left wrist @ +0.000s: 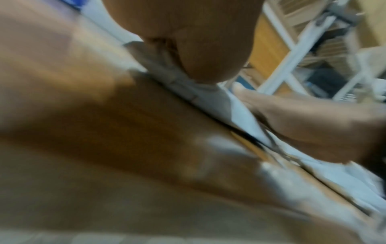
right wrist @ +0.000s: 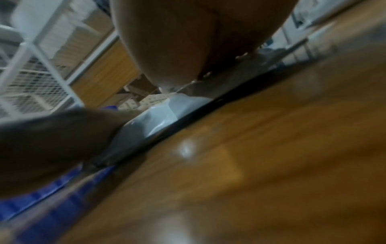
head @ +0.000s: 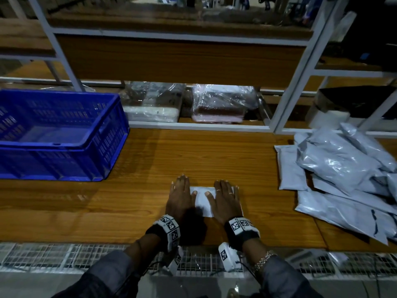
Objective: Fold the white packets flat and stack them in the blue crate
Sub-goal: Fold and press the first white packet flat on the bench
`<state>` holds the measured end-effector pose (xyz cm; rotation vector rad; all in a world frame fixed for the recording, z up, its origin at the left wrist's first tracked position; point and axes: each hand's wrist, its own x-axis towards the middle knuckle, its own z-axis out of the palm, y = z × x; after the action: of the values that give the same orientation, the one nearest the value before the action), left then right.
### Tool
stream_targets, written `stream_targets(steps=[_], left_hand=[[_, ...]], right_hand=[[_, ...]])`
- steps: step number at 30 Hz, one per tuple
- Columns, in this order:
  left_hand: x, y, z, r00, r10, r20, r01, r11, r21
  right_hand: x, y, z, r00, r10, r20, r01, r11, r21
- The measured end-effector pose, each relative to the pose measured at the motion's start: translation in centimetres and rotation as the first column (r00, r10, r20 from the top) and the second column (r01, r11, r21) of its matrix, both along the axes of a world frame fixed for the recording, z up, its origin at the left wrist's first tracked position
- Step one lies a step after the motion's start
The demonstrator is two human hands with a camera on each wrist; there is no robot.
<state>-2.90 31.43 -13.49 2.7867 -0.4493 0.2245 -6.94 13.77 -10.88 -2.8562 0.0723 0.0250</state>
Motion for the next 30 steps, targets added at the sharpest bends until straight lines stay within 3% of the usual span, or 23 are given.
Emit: stream_targets(steps=[5,11,17,21,26,30], left_hand=[[0.0,-0.5,-0.9,0.994,-0.101,-0.038,0.103,0.992,0.077],[-1.7,-1.0,0.0,0.995,-0.098,0.014,0.097,0.994,0.046],[-1.0,-0.3,-0.2,0.993,-0.114,-0.036,0.115,0.993,0.034],[-1.0,1.1,-0.5,0.999,-0.033,0.02,0.034,0.999,-0.028],[-0.6,1.2,-1.2,0.999,-0.017,-0.04,0.013,0.996,-0.092],[-0.7,1.0,-1.0,0.996,-0.063,-0.07,0.057,0.994,-0.095]], right_hand=[[0.3,1.8,-0.5,0.992,0.121,-0.02,-0.122,0.99,-0.069],[-0.1,2.4,-1.0,0.996,0.085,-0.004,-0.085,0.992,-0.09],[0.1,1.4,-1.2,0.995,0.092,-0.026,-0.093,0.994,-0.051],[-0.5,-1.0,-1.2,1.0,-0.014,0.024,0.013,0.999,0.034],[-1.0,-2.6,-1.1,0.998,-0.061,-0.02,0.063,0.99,0.124],[-0.8,-2.3,-2.0,0.998,-0.064,0.02,0.062,0.995,0.077]])
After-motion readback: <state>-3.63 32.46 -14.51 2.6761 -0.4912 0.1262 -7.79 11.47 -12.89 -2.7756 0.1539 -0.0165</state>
